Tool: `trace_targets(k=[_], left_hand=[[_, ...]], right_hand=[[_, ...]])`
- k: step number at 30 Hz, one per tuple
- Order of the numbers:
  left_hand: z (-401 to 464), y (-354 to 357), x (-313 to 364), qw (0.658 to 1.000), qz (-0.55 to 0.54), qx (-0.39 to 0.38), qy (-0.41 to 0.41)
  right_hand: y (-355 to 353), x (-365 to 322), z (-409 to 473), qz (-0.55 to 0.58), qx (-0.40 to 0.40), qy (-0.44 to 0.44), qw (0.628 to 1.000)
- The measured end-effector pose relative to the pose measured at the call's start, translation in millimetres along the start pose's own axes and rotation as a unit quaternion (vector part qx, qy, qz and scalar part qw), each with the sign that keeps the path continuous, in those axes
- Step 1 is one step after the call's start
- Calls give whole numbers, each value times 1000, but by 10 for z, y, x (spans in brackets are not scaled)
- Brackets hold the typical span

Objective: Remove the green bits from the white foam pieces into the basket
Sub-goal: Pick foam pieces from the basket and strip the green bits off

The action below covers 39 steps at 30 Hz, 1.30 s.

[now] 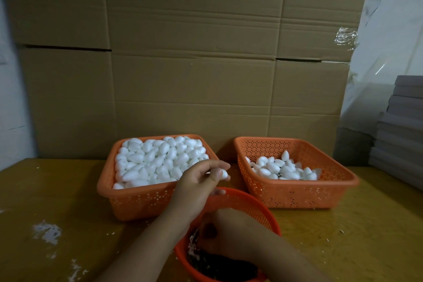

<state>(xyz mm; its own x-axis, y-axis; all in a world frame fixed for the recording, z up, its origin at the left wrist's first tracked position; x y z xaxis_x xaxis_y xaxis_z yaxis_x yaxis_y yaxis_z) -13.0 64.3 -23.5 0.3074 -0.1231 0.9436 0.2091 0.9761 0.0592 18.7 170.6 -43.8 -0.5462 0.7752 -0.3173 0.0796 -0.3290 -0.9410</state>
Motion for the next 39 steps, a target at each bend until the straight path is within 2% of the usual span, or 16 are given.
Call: trace_targets(k=[9, 20, 39], left_hand=[[7, 15, -26, 999, 46, 8, 20], [-44, 89, -5, 981, 157, 17, 113], [-60, 51, -14, 956, 264, 36, 127]], right_hand=[[11, 16, -3, 6, -9, 25, 1000], [-17, -14, -29, 5, -6, 7, 1000], [-20, -18, -19, 1, -30, 12, 999]])
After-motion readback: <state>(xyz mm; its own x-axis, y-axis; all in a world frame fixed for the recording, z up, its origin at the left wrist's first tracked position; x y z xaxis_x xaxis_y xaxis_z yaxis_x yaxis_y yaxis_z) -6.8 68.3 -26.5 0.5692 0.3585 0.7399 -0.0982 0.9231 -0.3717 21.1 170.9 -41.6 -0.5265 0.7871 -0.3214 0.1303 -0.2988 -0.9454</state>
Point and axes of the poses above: each hand's wrist, its own z-axis towards the middle knuckle, its own y-axis out of the palm, x = y × z, the point moved 2 cm from there along z, towards the middle knuckle, and after that the axes turned 3 degrees about -y, right-handed, at the moved point
